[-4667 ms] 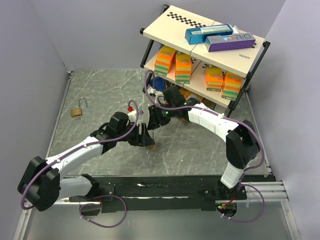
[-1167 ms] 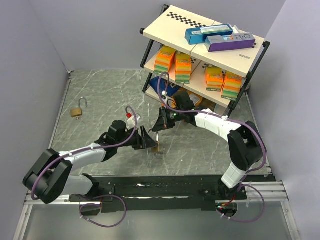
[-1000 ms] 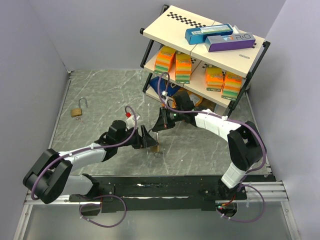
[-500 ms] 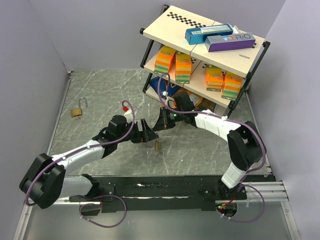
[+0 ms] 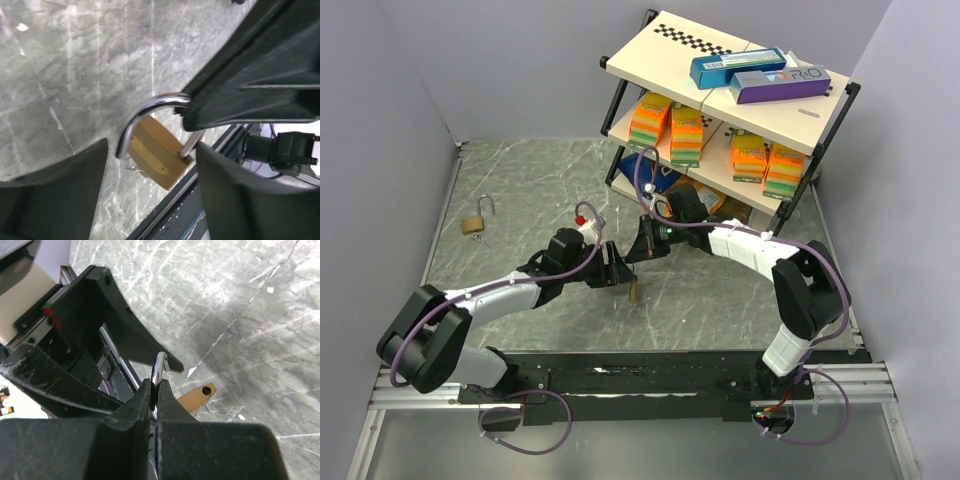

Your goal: Unlock with the key

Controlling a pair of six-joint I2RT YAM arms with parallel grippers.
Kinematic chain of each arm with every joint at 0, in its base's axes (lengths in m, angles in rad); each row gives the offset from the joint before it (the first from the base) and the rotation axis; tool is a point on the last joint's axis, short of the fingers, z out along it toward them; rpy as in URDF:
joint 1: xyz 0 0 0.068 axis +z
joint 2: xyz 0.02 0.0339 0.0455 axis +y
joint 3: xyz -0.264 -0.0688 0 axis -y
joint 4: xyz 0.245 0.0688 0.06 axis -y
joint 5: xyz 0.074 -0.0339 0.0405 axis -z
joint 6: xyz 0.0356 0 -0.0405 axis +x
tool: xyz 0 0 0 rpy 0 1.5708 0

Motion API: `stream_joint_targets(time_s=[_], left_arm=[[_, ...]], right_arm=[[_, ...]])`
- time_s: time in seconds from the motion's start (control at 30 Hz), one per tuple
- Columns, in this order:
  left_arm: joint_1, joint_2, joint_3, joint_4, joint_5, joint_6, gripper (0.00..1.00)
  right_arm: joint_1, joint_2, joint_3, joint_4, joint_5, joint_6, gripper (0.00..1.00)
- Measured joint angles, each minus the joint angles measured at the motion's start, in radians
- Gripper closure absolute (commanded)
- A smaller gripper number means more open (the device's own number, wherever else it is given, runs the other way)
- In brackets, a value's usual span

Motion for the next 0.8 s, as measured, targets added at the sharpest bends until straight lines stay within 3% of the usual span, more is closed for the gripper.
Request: stream_joint_targets(time_s=[0.17, 0.23, 0.5, 0.8], left_arm=[[-0.002, 0.014, 0.014, -0.001, 0.017, 0.010, 0.56], [-0.002, 0.019, 0.016, -0.004, 0.018, 0.014, 0.58], [-0.006, 0.030, 0.036, -0.062, -0.027, 0.027, 0.81], [-0.022, 0.025, 0.069, -0.190, -0.170, 0.026, 0.83]], right_arm=[[0.000, 0.008, 0.000, 0.000, 0.010, -0.010, 1.00], [-0.002, 0.014, 0.000, 0.002, 0.009, -0.012, 1.00], [0.000, 0.040, 0.000, 0.007, 0.039, -0.016, 1.00], [0.054, 0.102, 0.029, 0.039, 0.145, -0.020, 1.00]])
